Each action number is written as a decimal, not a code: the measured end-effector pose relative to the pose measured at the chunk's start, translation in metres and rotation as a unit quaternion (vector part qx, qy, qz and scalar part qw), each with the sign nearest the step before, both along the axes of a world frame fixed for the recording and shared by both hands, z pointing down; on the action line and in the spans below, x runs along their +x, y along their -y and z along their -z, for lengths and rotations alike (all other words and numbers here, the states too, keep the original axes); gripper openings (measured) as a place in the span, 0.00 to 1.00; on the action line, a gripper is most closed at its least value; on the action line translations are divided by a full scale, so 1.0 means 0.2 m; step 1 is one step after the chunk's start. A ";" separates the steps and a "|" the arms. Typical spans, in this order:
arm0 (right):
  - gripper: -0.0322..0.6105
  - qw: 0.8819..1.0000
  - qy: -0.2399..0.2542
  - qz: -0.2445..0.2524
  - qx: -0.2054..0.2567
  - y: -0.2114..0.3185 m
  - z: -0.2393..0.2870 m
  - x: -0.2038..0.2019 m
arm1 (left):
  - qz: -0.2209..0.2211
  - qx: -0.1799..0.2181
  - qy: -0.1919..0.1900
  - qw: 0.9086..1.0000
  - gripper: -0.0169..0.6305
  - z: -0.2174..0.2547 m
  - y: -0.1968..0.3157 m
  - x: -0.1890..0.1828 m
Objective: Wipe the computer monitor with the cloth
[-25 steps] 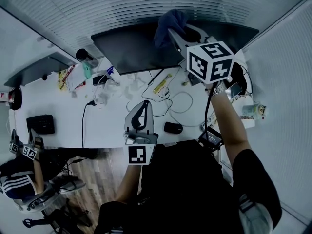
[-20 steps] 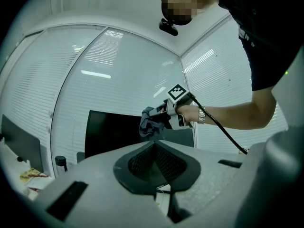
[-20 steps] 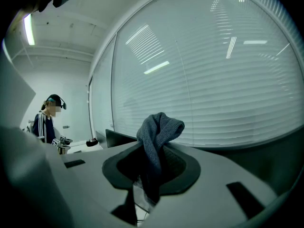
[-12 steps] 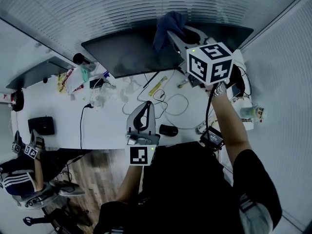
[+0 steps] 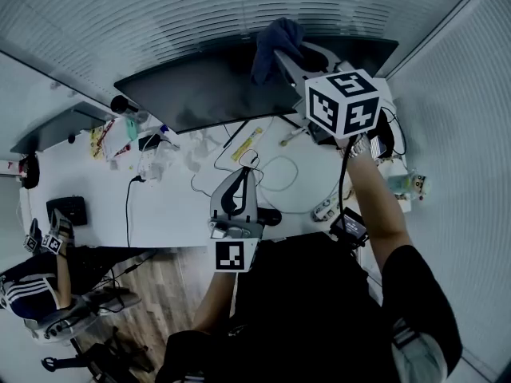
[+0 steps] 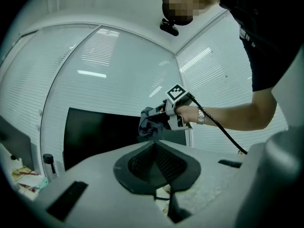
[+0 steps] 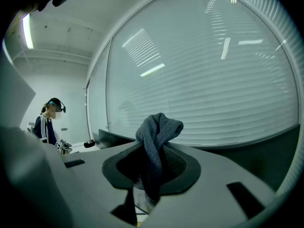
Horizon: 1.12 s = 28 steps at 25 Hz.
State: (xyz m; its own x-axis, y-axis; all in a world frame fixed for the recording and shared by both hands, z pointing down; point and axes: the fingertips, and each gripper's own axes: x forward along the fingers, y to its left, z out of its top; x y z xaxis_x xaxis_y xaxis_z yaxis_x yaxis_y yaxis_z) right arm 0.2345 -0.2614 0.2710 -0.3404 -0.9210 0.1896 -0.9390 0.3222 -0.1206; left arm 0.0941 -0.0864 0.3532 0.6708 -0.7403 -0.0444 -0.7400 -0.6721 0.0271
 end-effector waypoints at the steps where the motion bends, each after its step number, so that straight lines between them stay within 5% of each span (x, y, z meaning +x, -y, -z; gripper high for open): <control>1: 0.18 1.000 0.000 -0.002 0.001 0.00 0.00 0.02 | -0.001 -0.002 0.001 1.000 0.04 0.00 -0.01 0.02; 28: 0.17 0.999 0.007 -0.034 0.002 -0.12 -0.01 0.55 | 0.002 0.002 0.010 1.000 0.04 0.02 -0.17 0.40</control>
State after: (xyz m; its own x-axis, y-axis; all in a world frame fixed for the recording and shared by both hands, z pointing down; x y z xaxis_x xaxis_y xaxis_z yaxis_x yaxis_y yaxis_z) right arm 0.3454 -0.2375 0.2728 -0.2787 -0.9429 0.1824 -0.9572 0.2573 -0.1322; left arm 0.1735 -0.0530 0.3483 0.6686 -0.7429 -0.0337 -0.7430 -0.6692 0.0102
